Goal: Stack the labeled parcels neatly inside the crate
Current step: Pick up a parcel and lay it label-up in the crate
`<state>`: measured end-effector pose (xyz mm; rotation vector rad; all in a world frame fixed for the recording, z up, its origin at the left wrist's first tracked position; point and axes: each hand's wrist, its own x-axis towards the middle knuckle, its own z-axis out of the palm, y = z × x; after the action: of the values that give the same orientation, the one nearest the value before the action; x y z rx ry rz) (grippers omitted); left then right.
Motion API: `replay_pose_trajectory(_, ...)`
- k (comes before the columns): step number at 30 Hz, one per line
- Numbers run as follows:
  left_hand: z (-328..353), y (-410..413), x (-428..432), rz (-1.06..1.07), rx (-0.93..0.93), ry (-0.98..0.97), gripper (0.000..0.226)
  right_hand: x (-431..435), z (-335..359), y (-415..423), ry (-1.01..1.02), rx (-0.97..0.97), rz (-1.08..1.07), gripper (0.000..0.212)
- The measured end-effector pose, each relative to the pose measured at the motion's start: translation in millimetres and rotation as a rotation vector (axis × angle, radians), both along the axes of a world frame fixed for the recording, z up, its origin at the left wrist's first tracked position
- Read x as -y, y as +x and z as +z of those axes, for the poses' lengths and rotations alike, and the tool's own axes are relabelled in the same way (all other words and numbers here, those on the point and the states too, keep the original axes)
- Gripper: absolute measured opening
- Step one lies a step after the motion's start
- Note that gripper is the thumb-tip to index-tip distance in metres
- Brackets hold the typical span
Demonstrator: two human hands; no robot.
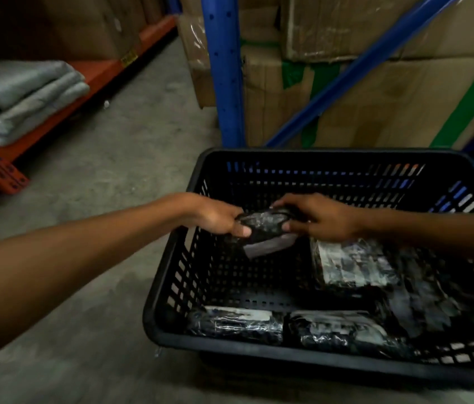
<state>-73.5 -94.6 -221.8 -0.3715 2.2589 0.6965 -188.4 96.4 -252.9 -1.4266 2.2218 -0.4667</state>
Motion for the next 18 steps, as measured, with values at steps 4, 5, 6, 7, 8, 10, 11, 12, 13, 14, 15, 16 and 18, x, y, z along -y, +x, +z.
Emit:
replay_pose_trajectory(4, 44, -11, 10, 0.196, -0.113, 0.194, 0.048, -7, 37, -24, -0.149, 0.507, -0.282, 0.031)
replay_pose_trajectory(5, 50, -13, 15, 0.269, -0.162, 0.221, 0.051, -5, 42, -25, -0.203, 0.608, -0.372, 0.028)
replay_pose_trajectory(6, 53, -14, 19, 0.354, -0.203, 0.248, 0.057, -1, 45, -27, -0.228, 0.672, -0.462, 0.025)
replay_pose_trajectory(7, 51, -15, 22, 0.457, -0.237, 0.281, 0.066, 3, 47, -27, -0.232, 0.724, -0.551, 0.026)
replay_pose_trajectory(8, 46, -17, 23, 0.585, -0.269, 0.327, 0.075, 6, 44, -29, -0.222, 0.758, -0.650, 0.032)
replay_pose_trajectory(10, 32, -18, 16, 0.835, -0.312, 0.438, 0.085, 11, 35, -29, -0.199, 0.795, -0.844, 0.044)
replay_pose_trajectory(11, 25, -18, 9, 0.905, -0.336, 0.458, 0.083, 13, 28, -27, -0.194, 0.806, -0.908, 0.046)
replay_pose_trajectory(12, 17, -18, 2, 0.923, -0.354, 0.431, 0.076, 14, 19, -25, -0.180, 0.811, -0.939, 0.045)
replay_pose_trajectory(13, 8, -18, -4, 0.919, -0.368, 0.369, 0.071, 16, 9, -22, -0.173, 0.835, -0.940, 0.042)
replay_pose_trajectory(14, -3, -18, -9, 0.911, -0.378, 0.291, 0.071, 17, 0, -20, -0.156, 0.858, -0.901, 0.039)
replay_pose_trajectory(15, -13, -17, -14, 0.898, -0.370, 0.222, 0.069, 20, -10, -17, -0.137, 0.865, -0.849, 0.035)
replay_pose_trajectory(16, -24, -16, -17, 0.894, -0.353, 0.176, 0.066, 23, -20, -14, -0.109, 0.840, -0.804, 0.033)
replay_pose_trajectory(18, -46, -13, -20, 0.891, -0.323, 0.112, 0.058, 29, -40, -11, -0.062, 0.753, -0.772, 0.034)
